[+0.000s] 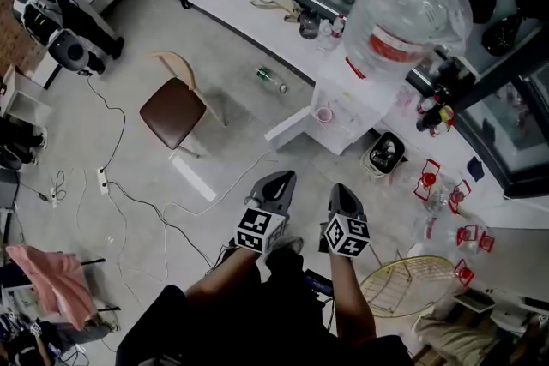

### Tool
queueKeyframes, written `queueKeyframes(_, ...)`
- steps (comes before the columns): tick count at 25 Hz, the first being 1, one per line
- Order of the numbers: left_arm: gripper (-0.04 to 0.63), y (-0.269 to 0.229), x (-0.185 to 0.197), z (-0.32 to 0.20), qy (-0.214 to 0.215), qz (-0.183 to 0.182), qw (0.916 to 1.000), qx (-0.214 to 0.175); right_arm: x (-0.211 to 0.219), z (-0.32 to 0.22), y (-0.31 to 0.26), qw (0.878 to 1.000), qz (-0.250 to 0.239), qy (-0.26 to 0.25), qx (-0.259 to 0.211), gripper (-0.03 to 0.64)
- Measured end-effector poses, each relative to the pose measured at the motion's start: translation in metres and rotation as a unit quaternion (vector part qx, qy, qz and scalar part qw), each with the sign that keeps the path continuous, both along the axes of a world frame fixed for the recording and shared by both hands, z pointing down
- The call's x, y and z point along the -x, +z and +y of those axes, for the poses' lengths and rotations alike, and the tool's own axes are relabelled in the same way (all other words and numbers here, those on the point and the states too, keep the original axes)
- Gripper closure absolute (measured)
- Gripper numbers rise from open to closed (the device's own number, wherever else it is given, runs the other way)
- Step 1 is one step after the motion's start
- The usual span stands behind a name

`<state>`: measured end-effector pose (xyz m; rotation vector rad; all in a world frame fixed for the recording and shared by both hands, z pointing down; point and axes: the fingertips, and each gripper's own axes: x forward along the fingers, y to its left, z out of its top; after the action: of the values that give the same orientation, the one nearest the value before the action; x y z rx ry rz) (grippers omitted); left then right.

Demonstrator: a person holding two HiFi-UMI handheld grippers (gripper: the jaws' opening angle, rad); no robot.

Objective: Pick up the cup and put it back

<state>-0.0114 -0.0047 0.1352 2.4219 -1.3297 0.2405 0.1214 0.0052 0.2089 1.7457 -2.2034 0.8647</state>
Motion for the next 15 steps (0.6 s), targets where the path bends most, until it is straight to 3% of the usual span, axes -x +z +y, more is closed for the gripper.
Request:
queueKeyframes(8, 0.588, -0.066, 0.03, 0.036, 0.048, 0.0, 0.9969, -0.062, 0.017, 0.05, -0.09, 0.997, 0.029, 0.037, -0.066, 0.621)
queueKeyframes(15, 0.588, -0.112, 0.051, 0.045, 0.103, 0.011, 0.9862, -0.129, 0.035, 0.089, -0.154, 0.988, 0.038, 0.088, -0.123, 0.621)
